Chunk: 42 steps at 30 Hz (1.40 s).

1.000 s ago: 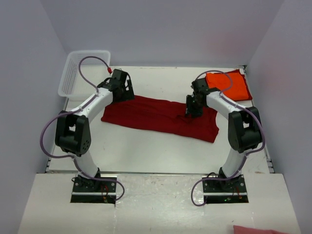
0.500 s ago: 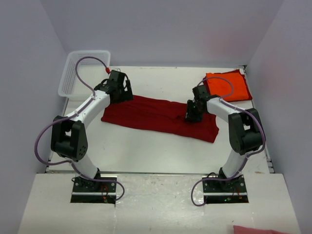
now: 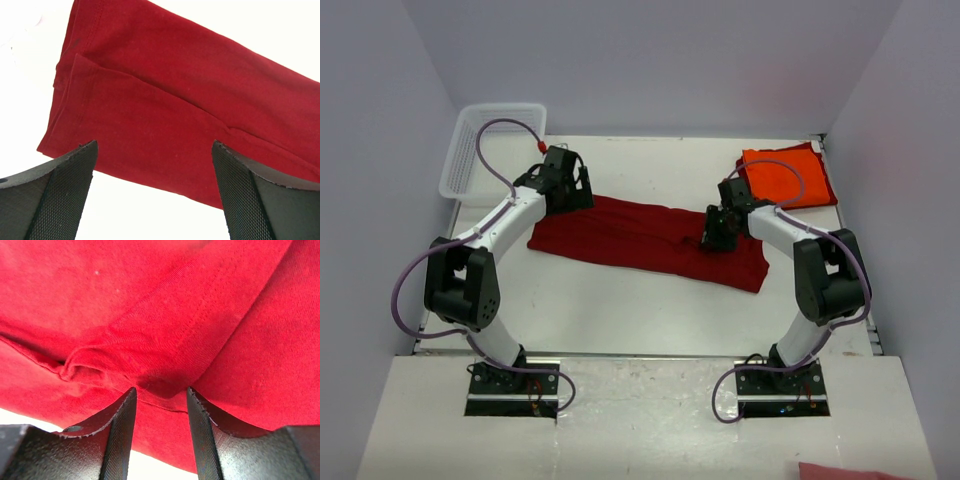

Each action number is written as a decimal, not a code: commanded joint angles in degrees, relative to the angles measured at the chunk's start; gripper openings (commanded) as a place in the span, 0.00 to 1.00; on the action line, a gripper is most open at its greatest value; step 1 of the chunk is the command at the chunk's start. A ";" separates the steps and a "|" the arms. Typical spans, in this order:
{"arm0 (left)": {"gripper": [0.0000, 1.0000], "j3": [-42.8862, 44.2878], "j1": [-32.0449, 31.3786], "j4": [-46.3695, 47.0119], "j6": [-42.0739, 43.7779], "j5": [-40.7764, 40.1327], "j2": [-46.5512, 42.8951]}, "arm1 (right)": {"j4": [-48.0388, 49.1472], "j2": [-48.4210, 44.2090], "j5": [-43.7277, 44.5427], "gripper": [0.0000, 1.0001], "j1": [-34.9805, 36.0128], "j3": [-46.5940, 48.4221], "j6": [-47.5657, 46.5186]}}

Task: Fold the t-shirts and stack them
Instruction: Fold the other side of the tshirt into a rectangle

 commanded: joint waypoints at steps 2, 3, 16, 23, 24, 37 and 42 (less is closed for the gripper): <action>0.94 -0.07 0.24 1.27 1.81 0.23 -2.53 | 3.28 0.95 -1.07 0.45 0.17 0.42 1.30; 0.94 -0.16 0.16 1.18 1.81 0.14 -2.62 | 3.46 1.13 -1.07 0.45 0.17 0.51 1.39; 0.94 -0.33 0.25 1.53 1.99 0.14 -2.18 | 3.28 2.89 -0.81 0.08 0.16 2.71 0.69; 0.94 -0.77 0.25 1.79 1.90 0.22 -1.65 | 1.70 0.34 1.03 0.00 0.34 4.03 -0.19; 0.94 -0.77 0.25 1.79 1.90 0.22 -1.74 | 1.44 0.08 0.95 0.00 0.34 4.29 -0.62; 0.94 -0.78 0.25 2.06 1.64 1.62 -1.48 | -13.44 20.87 2.25 0.32 0.96 40.66 -8.44; 0.93 -2.44 0.07 2.58 1.20 1.55 -2.71 | -3.24 14.51 -0.35 0.93 0.35 33.92 -9.86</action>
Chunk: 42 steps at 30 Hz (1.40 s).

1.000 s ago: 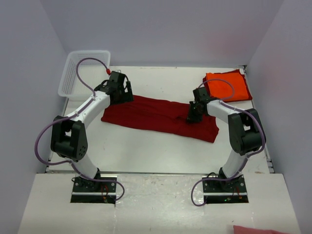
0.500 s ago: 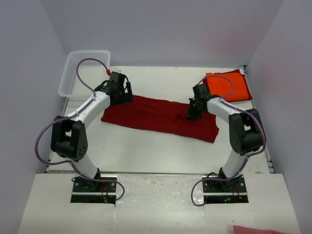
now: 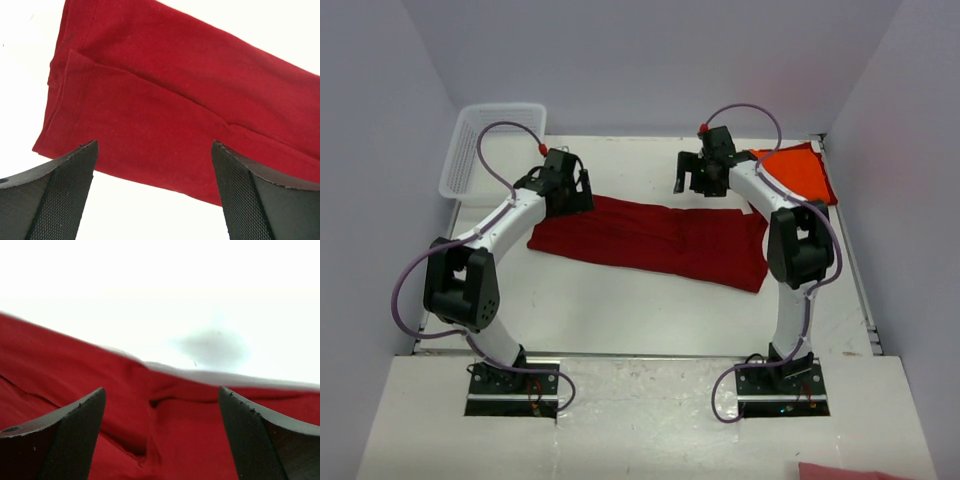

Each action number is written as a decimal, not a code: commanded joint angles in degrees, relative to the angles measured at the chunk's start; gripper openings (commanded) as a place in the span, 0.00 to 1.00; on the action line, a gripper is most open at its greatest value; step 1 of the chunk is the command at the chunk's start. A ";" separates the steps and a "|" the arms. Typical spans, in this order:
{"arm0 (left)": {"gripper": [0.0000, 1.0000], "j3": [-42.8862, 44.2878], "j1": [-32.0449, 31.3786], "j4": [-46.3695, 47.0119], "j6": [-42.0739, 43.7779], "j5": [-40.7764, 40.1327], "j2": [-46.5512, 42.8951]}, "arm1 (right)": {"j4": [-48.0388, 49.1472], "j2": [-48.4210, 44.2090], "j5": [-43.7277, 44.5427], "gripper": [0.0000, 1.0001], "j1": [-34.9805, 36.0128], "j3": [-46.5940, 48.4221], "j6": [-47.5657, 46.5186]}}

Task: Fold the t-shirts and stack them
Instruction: Fold the other side of the tshirt into a rectangle

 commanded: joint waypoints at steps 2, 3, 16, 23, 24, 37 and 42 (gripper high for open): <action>0.93 -1.11 -0.02 1.58 1.09 0.06 -2.45 | -0.05 -6.67 0.49 0.95 -0.82 -2.72 -2.31; 0.93 -1.11 -0.19 1.49 1.09 -0.29 -2.71 | -0.93 -7.29 1.13 0.95 -0.73 -2.72 -2.40; 0.27 -3.57 -1.17 2.28 0.56 -0.67 -2.63 | 0.91 -32.42 6.40 0.00 1.20 -32.68 2.08; 0.00 3.19 -0.63 1.14 0.82 5.33 4.23 | -2.25 -35.06 6.32 0.00 3.75 -36.64 3.13; 0.00 5.29 -0.63 0.88 1.52 5.24 6.06 | -2.52 -35.41 6.23 0.00 3.93 -37.52 4.09; 0.00 11.45 0.33 -4.05 3.29 -1.09 18.03 | -0.67 -24.00 7.02 0.00 7.62 -38.76 6.91; 0.00 13.39 2.35 -6.15 3.55 0.41 21.54 | -0.93 -20.22 7.37 0.00 8.41 -37.62 8.05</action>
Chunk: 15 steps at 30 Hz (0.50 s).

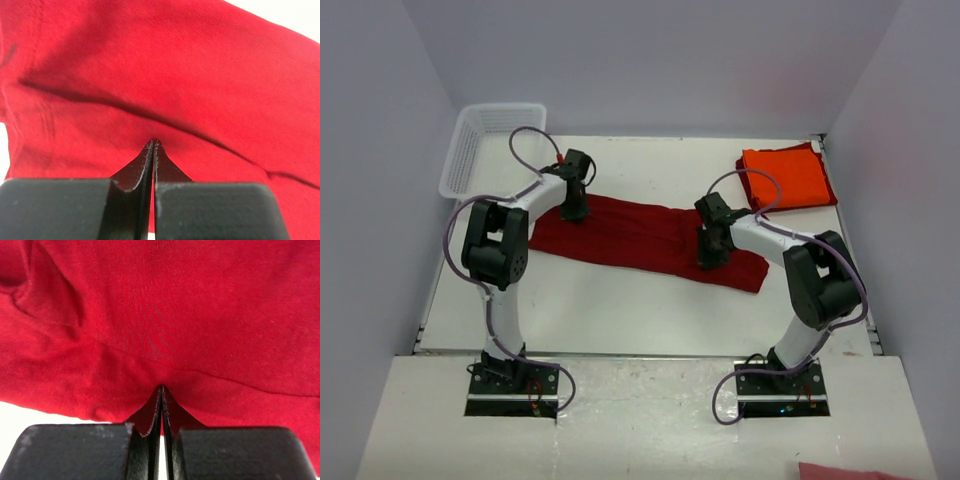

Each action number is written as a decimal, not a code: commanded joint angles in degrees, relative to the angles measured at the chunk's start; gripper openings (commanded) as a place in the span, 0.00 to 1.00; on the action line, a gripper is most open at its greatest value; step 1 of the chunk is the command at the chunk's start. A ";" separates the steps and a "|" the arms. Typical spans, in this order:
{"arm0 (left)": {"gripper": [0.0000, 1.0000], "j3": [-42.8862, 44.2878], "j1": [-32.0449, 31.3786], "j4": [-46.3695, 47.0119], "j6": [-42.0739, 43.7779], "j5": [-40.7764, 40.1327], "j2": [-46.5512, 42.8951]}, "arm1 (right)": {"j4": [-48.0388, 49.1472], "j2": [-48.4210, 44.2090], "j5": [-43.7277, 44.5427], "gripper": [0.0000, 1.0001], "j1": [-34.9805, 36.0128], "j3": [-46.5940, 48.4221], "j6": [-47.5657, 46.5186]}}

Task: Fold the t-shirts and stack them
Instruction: Fold the other side of the tshirt into a rectangle

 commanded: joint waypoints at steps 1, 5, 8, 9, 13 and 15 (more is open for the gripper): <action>0.00 4.06 2.20 -2.96 1.39 -0.82 3.20 | 0.51 1.38 1.63 0.00 0.56 2.01 1.72; 0.00 0.47 5.71 -3.24 -0.89 3.20 3.04 | -1.07 2.96 2.42 0.00 0.56 3.24 2.24; 0.00 -5.06 9.31 -1.05 -2.92 9.79 2.16 | -2.13 4.72 2.16 0.00 0.56 4.82 2.24; 0.00 -6.73 9.93 -1.12 -3.53 10.25 2.07 | -2.48 5.16 2.07 0.00 0.56 5.35 2.16; 0.00 -8.68 11.61 -2.35 -4.76 9.56 1.64 | -3.10 6.57 1.80 0.00 0.56 6.85 2.15; 0.00 -9.12 11.70 -3.14 -5.21 9.46 1.11 | -3.19 7.36 1.72 0.00 0.48 7.29 2.16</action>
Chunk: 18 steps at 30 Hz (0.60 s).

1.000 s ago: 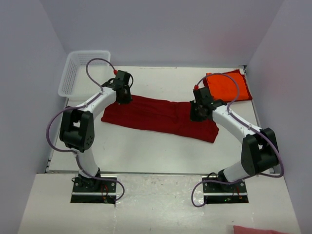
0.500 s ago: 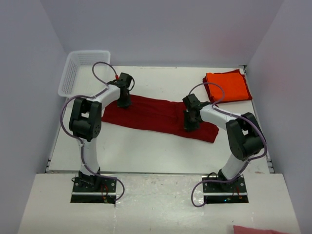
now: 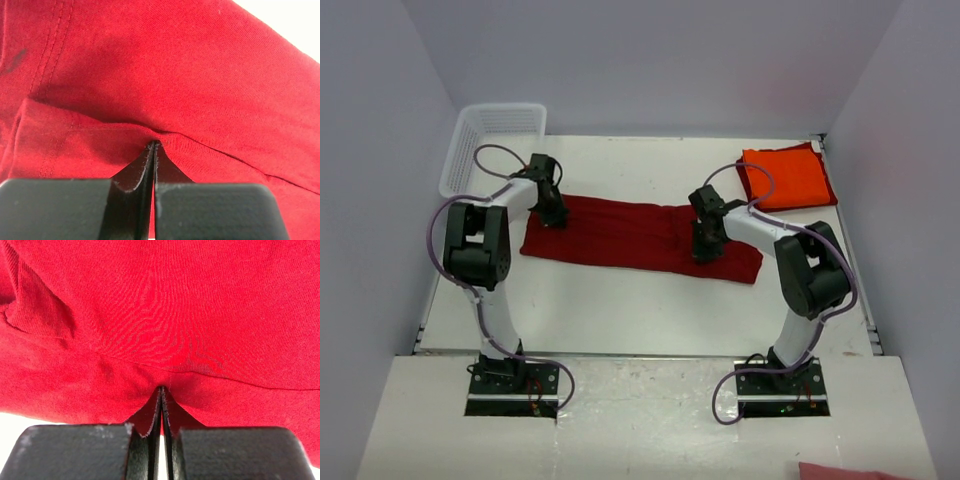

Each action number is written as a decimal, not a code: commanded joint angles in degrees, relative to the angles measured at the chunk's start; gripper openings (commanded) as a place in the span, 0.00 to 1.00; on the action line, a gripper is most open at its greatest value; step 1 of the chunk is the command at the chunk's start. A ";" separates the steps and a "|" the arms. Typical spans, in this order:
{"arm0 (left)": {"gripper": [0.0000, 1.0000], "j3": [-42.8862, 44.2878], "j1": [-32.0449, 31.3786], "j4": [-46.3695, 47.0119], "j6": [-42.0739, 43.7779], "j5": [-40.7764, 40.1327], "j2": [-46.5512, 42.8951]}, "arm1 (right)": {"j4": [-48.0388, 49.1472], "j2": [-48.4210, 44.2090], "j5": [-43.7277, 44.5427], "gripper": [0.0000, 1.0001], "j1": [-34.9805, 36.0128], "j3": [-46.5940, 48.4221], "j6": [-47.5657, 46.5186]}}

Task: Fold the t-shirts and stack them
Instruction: Fold the other side of the tshirt into a rectangle, then rotate the tshirt 90 degrees

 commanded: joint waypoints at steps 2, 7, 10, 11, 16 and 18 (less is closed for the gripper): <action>0.00 -5.23 1.03 -6.23 -1.14 -0.46 0.45 | -1.52 2.82 1.36 0.00 0.24 2.06 0.69; 0.00 -14.02 0.59 -2.90 -3.52 4.11 -7.36 | -2.93 6.15 1.72 0.00 0.15 5.40 0.52; 0.00 -16.66 -0.02 -3.41 -3.43 4.56 -11.23 | -4.07 8.00 1.72 0.00 -0.03 7.59 -0.01; 0.00 -17.27 -0.11 -3.68 -3.34 4.56 -12.20 | -4.25 8.44 1.72 0.00 -0.11 8.04 -0.01; 0.00 -21.40 -1.25 -5.00 -4.30 4.47 -19.13 | -5.48 10.55 0.23 0.00 -1.17 11.90 -0.80; 0.00 -23.33 -1.95 -5.00 -4.49 4.91 -20.82 | -6.62 12.57 0.40 0.00 -1.78 14.10 -1.24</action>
